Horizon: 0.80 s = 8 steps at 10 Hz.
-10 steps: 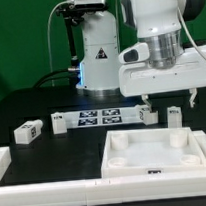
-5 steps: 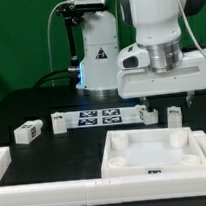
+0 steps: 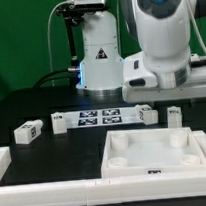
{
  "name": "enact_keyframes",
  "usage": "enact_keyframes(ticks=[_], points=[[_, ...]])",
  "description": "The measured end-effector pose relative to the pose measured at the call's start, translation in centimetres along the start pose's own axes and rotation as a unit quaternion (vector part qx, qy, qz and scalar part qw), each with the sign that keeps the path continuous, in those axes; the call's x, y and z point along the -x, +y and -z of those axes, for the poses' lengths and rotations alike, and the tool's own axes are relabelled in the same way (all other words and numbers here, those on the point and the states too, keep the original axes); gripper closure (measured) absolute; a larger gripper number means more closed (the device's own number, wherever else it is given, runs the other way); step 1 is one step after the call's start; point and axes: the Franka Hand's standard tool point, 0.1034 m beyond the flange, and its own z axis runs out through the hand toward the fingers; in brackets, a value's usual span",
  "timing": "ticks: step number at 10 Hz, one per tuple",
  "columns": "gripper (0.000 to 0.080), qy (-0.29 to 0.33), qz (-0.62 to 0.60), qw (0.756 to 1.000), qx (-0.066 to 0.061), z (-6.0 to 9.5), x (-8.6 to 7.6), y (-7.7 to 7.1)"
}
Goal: Assemble one leg
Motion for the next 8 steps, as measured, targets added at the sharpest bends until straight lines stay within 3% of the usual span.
enact_keyframes(ticks=[2,8], points=[[0.0150,-0.092,-0.003,0.996,0.005,-0.91,0.12,-0.05],[0.0150,-0.103,0.000,0.995,0.013,-1.28,0.40,-0.83]])
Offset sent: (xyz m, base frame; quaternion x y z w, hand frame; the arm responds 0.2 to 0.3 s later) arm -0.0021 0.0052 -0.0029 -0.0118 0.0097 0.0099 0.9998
